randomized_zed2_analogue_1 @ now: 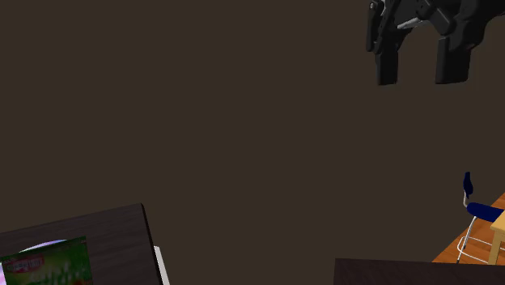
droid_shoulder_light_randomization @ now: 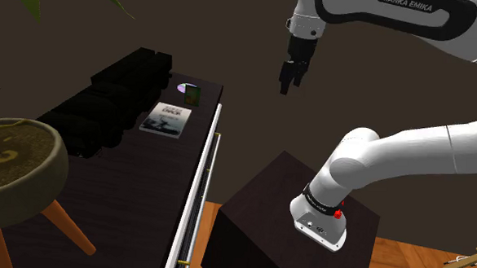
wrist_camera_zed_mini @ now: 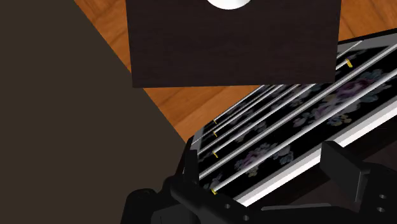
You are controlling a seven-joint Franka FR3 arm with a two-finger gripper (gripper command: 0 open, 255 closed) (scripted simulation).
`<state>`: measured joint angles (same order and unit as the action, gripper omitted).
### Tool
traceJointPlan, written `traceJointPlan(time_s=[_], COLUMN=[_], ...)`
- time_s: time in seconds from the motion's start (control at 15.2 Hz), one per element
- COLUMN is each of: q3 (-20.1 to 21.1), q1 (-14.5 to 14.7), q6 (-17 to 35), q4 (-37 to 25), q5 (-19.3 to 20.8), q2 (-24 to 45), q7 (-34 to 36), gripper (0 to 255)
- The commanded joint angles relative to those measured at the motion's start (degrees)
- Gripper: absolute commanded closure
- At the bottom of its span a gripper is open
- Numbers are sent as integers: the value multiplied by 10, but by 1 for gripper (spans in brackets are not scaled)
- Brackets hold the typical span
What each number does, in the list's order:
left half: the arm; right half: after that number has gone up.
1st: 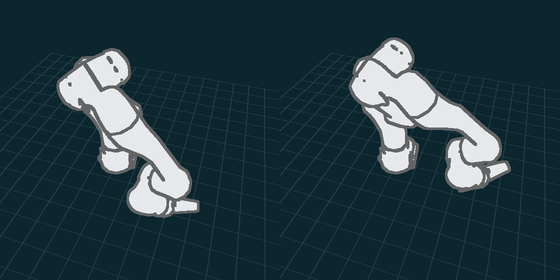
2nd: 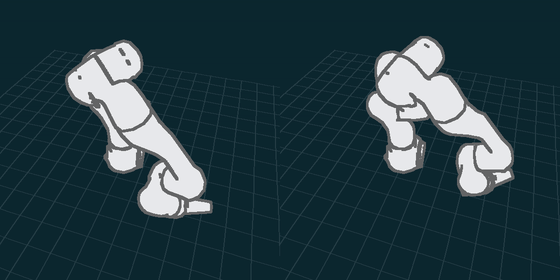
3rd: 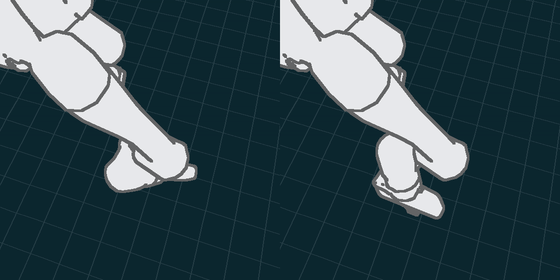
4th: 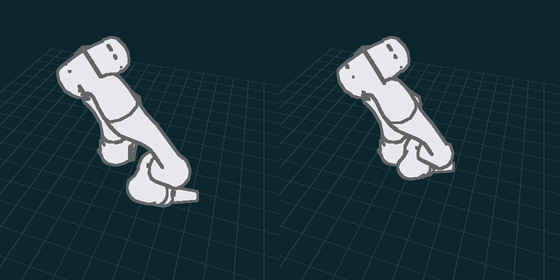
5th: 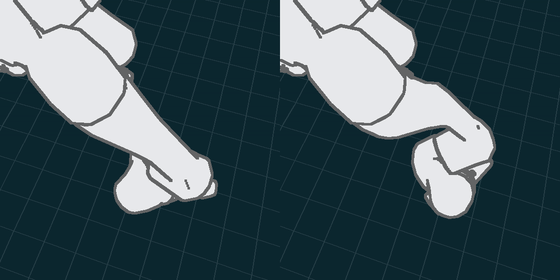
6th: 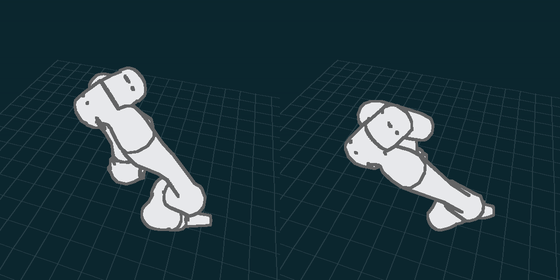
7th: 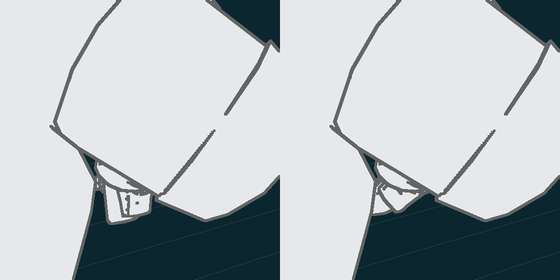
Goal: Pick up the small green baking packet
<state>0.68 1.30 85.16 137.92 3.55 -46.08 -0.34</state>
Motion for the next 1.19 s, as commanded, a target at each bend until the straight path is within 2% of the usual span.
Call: traceJointPlan(time_s=[0.0,0.53,1.12], q3=[0,-48,-80], q1=[0,20,45], q6=[0,131,229], q4=[0,-46,-157], q5=[0,12,-16], q2=[0,156,347], q7=[0,-103,-223], gripper=[0,0,0])
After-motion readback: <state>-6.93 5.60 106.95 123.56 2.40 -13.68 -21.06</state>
